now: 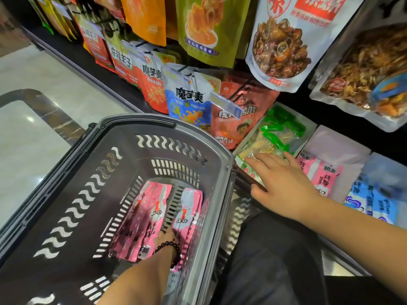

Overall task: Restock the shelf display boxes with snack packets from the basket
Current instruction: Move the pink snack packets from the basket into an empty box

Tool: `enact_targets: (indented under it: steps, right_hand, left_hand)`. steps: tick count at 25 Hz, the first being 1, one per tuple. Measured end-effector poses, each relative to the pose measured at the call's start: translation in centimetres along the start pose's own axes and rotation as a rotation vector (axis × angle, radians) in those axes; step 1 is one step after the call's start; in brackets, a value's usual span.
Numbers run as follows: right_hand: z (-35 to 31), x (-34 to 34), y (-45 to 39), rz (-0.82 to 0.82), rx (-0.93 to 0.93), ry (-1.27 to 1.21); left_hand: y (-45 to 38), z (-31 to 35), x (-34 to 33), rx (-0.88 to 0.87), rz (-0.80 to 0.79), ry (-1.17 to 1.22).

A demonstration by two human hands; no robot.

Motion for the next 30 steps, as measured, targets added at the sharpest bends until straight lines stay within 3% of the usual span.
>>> enact_targets:
  steps: [4,10,14,19,24,26,28,30]
  right_hand:
    - [0.2,-0.1,0.2,-0.02,-0.008,-0.023]
    - [-0.5,0.0,0.0,-0.034,0.006,-0.078]
    - [-2.3,0.5,-0.9,-0.007,0.066,-0.149]
    - [-6.8,2.9,-2.7,0.018,0.25,-0.291]
    - [-10.4,4.7,-3.6,-0.232,0.192,-0.796]
    - [-10.2,4.7,-3.8,-0.239,0.174,-0.866]
    - [-8.6,4.3,-3.7,-0.226,0.116,-0.949]
    - [-5.9,4.0,-3.6,-0.192,0.007,-1.035]
  left_hand:
    - [-0.1,-0.1,-0.5,-0.074,-0.039,-0.176]
    - [1.7,4.1,4.1,-0.384,-0.084,-0.443]
    - [2.9,8.4,12.3,-0.515,-0.075,-0.618]
    - [10.4,17.1,26.0,-0.817,-0.124,-1.128]
    - [19.6,26.1,28.4,-1.159,0.022,-1.419]
    - [20.5,27.9,27.4,-1.231,-0.004,-1.403]
    - [20.4,28.8,26.8,-1.462,0.038,-1.207]
    - [19.1,28.7,26.7,-1.708,0.306,-0.761]
Point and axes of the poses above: each hand's wrist, its own y-axis away from the middle knuckle, its own x-axis out of the back of the hand, z = x × y, the point moved 3 cm from there along -y, towards the middle knuckle, and after that the axes turned 7 degrees about -x, right-handed, at the moved point
